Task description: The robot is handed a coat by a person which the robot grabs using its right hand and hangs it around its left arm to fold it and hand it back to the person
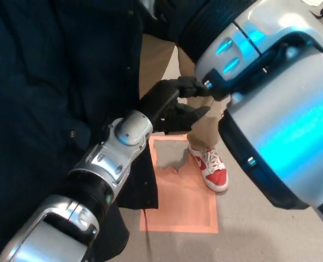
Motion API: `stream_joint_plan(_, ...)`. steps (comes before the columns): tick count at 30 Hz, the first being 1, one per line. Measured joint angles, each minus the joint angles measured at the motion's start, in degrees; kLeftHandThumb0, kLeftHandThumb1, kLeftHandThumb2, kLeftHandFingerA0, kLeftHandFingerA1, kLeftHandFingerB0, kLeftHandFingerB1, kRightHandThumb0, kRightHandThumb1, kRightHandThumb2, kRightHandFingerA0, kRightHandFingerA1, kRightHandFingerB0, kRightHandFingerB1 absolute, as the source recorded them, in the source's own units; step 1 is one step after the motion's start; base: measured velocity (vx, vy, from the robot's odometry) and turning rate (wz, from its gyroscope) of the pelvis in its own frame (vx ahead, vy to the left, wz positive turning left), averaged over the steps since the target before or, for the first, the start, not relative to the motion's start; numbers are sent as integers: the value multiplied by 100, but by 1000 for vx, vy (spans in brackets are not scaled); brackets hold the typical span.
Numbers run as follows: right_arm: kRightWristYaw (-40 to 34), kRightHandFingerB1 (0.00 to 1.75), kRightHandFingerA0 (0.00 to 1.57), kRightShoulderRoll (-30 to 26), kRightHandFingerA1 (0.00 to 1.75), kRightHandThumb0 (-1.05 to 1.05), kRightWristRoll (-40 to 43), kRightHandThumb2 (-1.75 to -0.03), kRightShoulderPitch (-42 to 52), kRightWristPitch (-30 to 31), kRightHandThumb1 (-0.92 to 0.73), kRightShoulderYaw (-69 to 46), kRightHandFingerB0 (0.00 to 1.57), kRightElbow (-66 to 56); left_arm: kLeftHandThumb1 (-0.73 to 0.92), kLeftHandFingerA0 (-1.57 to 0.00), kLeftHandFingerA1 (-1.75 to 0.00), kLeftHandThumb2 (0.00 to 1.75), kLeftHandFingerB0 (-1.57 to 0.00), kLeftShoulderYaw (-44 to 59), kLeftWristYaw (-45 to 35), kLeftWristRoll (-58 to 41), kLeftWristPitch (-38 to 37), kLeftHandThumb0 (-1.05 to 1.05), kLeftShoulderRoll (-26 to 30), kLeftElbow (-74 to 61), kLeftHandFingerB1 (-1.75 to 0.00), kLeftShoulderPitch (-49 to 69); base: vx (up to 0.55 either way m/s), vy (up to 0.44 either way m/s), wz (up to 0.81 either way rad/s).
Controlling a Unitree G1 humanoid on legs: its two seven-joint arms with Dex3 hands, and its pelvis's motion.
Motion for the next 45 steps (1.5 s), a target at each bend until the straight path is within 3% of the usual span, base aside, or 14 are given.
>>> stream_joint_plan(1,26,94,122,0,106,-36,0,-107,49,9,-69,0,103,-108,88,-32,-37,66,-34,29,-14,-7,0,-69,20,48,-32,-48,0,0,0)
stream_joint_plan(7,363,76,127,-19,95,-39,-6,-67,630,244,-91,-6,112,-1358,74,-2,-33,103,-9,308,-16,-30,-5,-86,213,397,-38,-336,0,0,0)
stream_joint_plan(8,416,74,127,-27,90,-37,-6,-67,705,287,-91,-11,113,-1532,62,0,-49,114,0,384,-31,-63,-5,-33,232,437,-47,-361,0,0,0)
stream_joint_plan(14,770,87,123,-139,93,-35,8,-67,1113,595,-91,-91,110,-2630,88,-10,-25,68,-12,841,-127,-190,-5,-74,378,674,-26,-484,0,0,0)
stream_joint_plan(15,831,79,124,-179,83,-39,10,-66,1171,649,-84,-117,114,-2809,71,-4,-39,104,-8,910,-140,-201,-5,-78,394,714,-42,-503,0,0,0)
stream_joint_plan(23,1503,71,124,-837,74,-37,296,-66,1532,1276,-88,-739,114,-4382,66,-4,-39,103,-6,1599,-279,-369,-5,-75,594,1140,-39,-713,0,0,0)
stream_joint_plan(24,1607,73,124,-990,76,-38,382,-66,1553,1384,-88,-888,115,-4577,86,-13,-28,66,-15,1709,-303,-393,-5,-75,628,1198,-27,-751,0,0,0)
stream_joint_plan(26,1762,74,126,-1236,76,-40,511,-66,1577,1562,-89,-1127,116,-4872,49,0,-48,106,0,1860,-335,-420,-6,-36,676,1281,-46,-799,0,0,0)
stream_joint_plan(27,1836,73,126,-1359,73,-39,581,-66,1594,1653,-89,-1248,115,-5018,83,-17,-29,66,-21,1933,-354,-436,-6,-74,691,1313,-30,-818,0,0,0)
stream_joint_plan(28,1918,75,127,-1501,72,-39,664,-67,1629,1762,-91,-1395,116,-5180,47,-1,-48,105,-1,2004,-382,-453,-7,-36,711,1337,-46,-836,0,0,0)
stream_joint_plan(35,2302,79,127,-2329,78,-36,1106,-66,2374,2436,-90,-2369,113,-6191,48,0,-49,104,0,2399,-529,-577,-37,-37,804,1495,-47,-869,0,0,0)
stream_joint_plan(36,2342,79,127,-2435,76,-35,1154,-66,2566,2542,-90,-2532,113,-6338,68,-2,-38,96,-3,2459,-549,-596,-44,-87,821,1505,-38,-874,0,0,0)
stream_joint_plan(37,2368,81,127,-2500,78,-33,1194,-66,2714,2615,-91,-2654,110,-6443,49,0,-49,105,0,2501,-561,-609,-47,-37,833,1512,-47,-875,0,0,0)
stream_joint_plan(45,2641,75,130,-3066,74,-38,1826,-66,4596,3268,-85,-3906,114,-7146,48,0,-49,105,0,2787,-735,-661,-86,-37,1055,1561,-47,-902,0,0,0)
